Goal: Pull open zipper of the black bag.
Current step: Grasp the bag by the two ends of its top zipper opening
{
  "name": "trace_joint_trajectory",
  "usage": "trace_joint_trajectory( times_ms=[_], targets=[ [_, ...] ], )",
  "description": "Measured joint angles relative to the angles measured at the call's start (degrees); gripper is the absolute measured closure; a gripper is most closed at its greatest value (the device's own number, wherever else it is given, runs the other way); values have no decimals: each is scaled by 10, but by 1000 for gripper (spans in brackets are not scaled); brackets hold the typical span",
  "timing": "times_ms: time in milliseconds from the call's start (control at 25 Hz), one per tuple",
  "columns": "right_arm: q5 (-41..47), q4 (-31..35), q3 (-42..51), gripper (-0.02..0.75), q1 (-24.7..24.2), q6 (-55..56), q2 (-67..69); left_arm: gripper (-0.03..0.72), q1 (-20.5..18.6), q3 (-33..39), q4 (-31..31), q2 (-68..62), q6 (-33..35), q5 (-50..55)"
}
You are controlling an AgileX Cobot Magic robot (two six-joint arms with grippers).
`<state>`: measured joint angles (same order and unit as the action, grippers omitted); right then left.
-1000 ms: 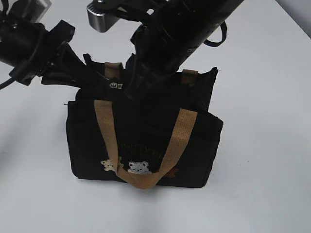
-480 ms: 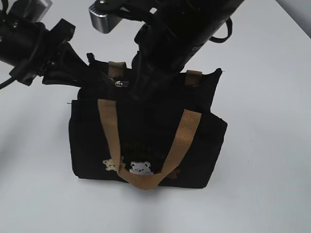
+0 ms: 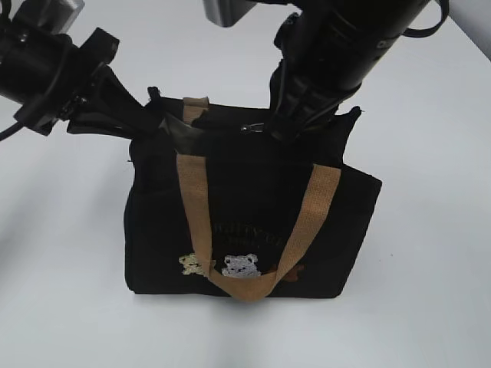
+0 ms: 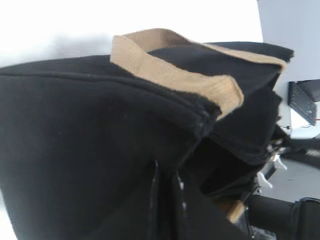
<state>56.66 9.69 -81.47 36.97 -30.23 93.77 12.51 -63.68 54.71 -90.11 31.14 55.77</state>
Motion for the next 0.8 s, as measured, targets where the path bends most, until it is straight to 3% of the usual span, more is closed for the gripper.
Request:
trace_joint_trajectory(
  times_ms=[240,640,800],
  targets=[
    [42,0,1,736,-44,27,-9,685,0,0,-9,0,0,0],
    [125,-11,1,736,-181,80,-19,685,-1,0,-26,0,0,-12],
    [126,5,1,736,-205,84,-19,685,-1,0,-26,0,0,-12]
  ],
)
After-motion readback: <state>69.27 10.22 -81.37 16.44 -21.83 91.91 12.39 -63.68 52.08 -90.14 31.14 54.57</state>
